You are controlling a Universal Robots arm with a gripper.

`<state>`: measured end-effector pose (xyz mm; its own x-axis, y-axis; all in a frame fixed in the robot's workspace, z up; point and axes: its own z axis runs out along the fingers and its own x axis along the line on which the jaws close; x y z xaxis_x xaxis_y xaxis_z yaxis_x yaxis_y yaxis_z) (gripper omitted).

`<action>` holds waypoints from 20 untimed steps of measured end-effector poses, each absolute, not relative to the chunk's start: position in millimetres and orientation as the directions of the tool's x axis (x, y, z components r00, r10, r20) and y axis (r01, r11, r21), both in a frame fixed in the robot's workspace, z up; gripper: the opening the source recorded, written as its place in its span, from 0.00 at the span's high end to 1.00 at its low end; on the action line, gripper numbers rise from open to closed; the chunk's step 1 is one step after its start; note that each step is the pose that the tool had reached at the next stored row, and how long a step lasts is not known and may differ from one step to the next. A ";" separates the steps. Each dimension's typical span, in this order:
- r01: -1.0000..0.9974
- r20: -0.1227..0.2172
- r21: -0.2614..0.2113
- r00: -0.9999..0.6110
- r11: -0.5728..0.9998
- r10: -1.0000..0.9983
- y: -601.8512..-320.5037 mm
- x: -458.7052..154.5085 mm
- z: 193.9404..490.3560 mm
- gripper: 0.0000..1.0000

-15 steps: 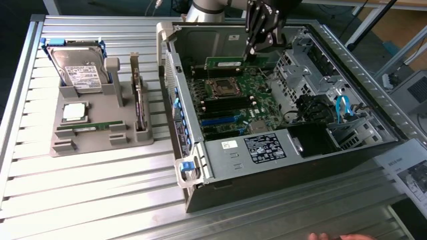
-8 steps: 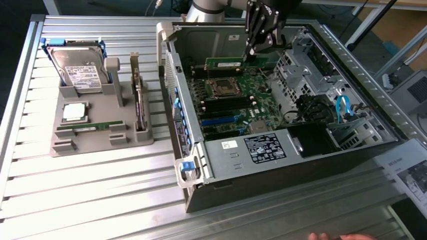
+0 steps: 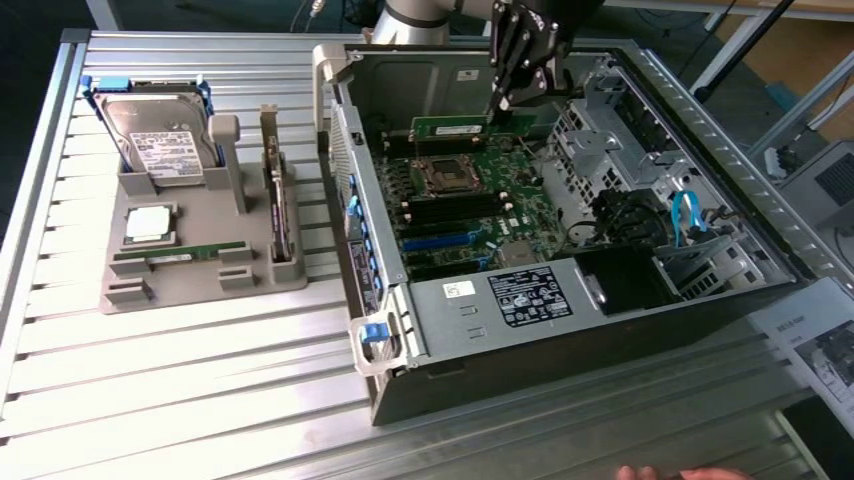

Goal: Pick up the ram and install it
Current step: 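Pick up the ram and move it above insertion slot, then insert the ram into the slot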

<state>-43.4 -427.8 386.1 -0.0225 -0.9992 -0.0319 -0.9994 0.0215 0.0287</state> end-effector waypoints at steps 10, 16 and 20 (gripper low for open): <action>-0.999 -0.032 0.029 -0.022 0.022 -0.999 -427.7 -37.4 386.0 0.88; -0.999 -0.032 0.029 -0.022 0.022 -0.999 -427.7 -37.4 386.0 0.88; -0.999 -0.032 0.029 -0.022 0.022 -0.999 -427.7 -37.4 385.2 0.88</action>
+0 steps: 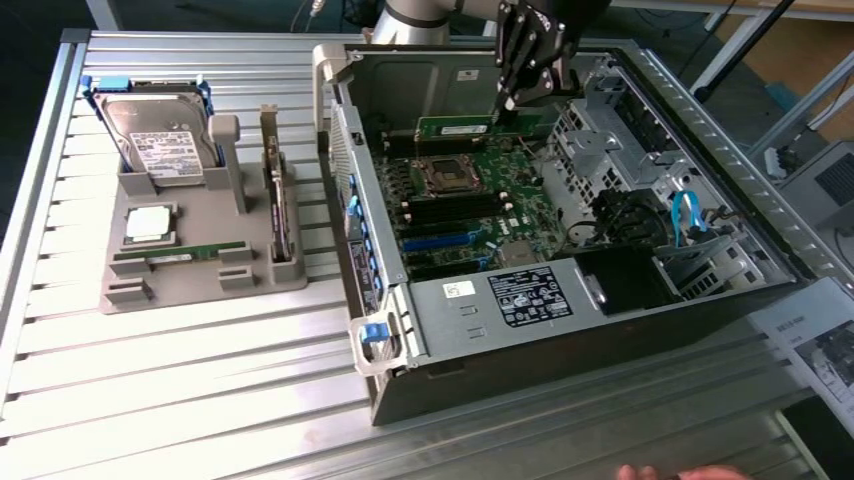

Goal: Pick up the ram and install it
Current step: 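Insert the ram into the slot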

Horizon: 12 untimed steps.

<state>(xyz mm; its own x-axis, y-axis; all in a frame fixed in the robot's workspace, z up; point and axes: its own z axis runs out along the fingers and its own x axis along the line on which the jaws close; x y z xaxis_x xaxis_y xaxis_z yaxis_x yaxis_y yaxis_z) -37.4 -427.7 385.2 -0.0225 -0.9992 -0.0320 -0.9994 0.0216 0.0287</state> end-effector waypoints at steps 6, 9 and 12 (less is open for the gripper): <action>-0.999 -0.032 0.029 -0.022 0.022 -0.999 -427.7 -37.4 378.0 0.88; -0.999 -0.032 0.029 -0.022 0.022 -0.999 -427.7 -37.4 372.1 0.88; -0.999 -0.032 0.029 -0.022 0.021 -0.999 -427.7 -37.4 367.1 0.88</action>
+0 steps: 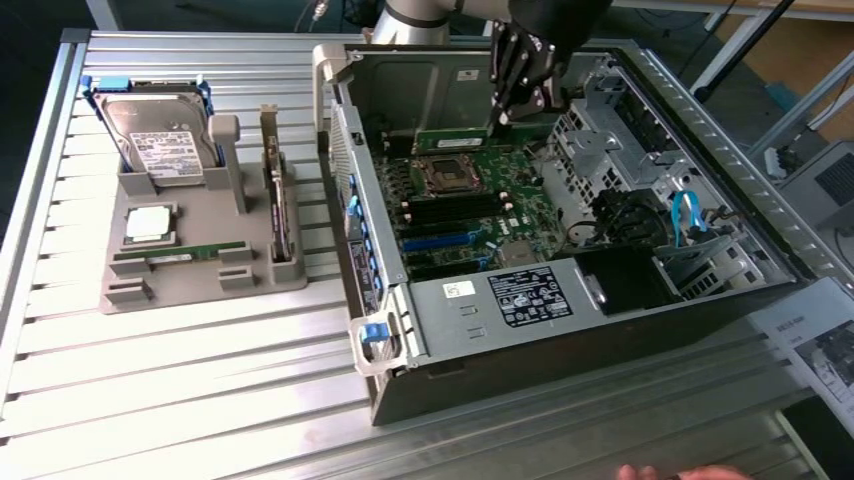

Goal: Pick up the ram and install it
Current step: 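Insert the ram into the slot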

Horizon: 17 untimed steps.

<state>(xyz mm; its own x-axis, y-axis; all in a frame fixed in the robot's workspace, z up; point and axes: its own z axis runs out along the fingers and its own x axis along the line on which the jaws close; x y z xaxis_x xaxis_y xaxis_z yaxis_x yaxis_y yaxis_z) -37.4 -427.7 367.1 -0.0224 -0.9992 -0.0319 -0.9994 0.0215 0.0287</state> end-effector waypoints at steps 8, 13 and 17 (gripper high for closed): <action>-0.999 -0.032 0.029 -0.022 0.021 -0.999 -427.7 -37.4 354.4 0.88; -0.999 -0.032 0.029 -0.022 0.022 -0.999 -427.7 -37.4 345.0 0.88; -0.999 -0.032 0.029 -0.022 0.022 -0.999 -427.7 -37.4 337.9 0.88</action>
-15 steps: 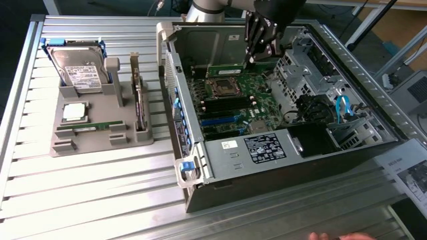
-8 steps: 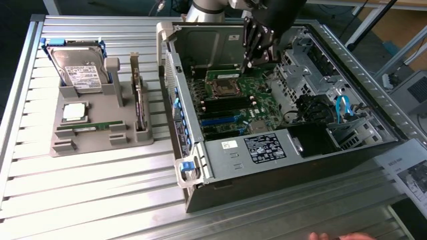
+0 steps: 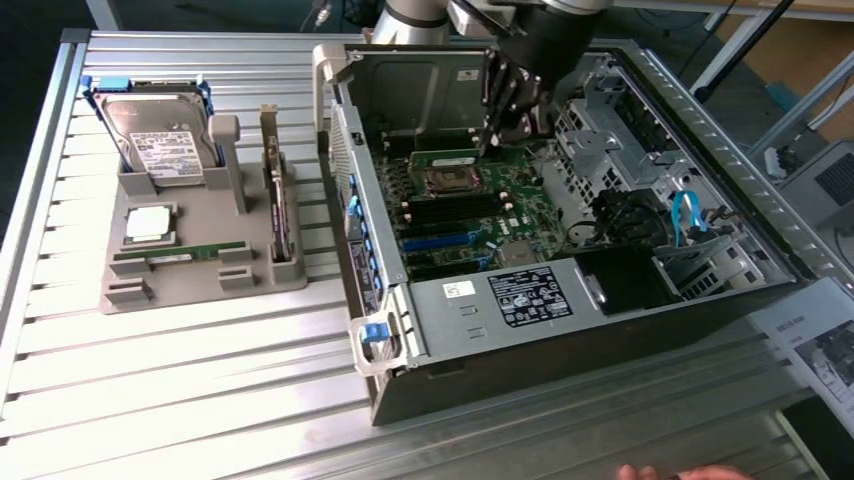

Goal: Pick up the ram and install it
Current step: 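Insert the ram into the slot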

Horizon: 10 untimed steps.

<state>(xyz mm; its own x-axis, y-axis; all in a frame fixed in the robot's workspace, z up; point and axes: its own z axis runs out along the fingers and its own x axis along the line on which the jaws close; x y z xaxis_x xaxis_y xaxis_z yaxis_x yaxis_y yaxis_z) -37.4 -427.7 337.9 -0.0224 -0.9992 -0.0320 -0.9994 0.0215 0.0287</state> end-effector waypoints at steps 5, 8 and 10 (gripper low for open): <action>-0.999 -0.032 0.029 -0.022 0.022 -0.999 -427.7 -37.4 328.7 0.88; -0.999 -0.032 0.029 -0.022 0.022 -0.999 -427.7 -37.4 323.2 0.88; -0.999 -0.032 0.029 -0.022 0.022 -0.999 -427.7 -37.4 319.2 0.88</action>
